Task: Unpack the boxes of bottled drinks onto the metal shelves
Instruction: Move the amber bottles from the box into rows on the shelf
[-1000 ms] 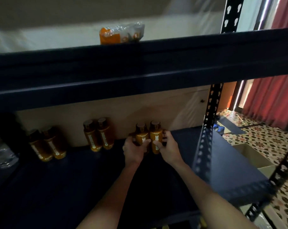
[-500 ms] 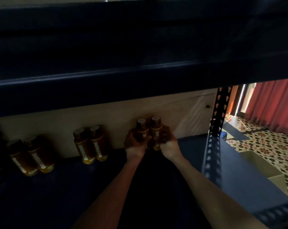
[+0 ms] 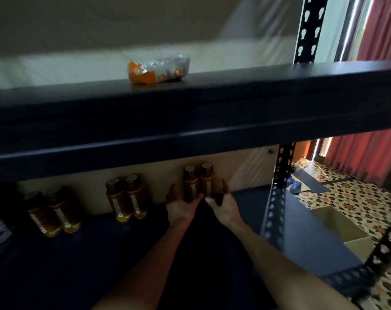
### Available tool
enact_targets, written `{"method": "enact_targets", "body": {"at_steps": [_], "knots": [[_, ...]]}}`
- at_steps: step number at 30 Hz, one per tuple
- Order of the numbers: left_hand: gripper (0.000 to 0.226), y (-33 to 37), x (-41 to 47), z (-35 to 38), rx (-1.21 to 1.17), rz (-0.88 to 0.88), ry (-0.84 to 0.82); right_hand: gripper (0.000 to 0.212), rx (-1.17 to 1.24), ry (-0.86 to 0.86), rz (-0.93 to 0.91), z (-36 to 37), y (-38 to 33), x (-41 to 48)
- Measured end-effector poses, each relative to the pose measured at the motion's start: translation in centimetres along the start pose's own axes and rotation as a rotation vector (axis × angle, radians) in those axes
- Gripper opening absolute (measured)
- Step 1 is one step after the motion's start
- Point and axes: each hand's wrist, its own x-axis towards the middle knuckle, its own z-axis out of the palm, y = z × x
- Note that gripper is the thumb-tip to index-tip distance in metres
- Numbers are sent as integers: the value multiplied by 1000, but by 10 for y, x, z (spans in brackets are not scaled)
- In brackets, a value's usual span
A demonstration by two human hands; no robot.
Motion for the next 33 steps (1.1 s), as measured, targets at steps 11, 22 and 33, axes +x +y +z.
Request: {"method": "enact_targets", "body": {"at_steps": [11,22,33], "knots": [[71,10,-115,-108,873,317,-293,69,-361,-155,90,-14,-62,-116],[58,-18,-230,-149,822,240,-477,64,-682,-295,75,11,-68,-233],[60,-111,-341,-165,991,455,-367,61,-949,-228,-197,39,-24,-353]]}}
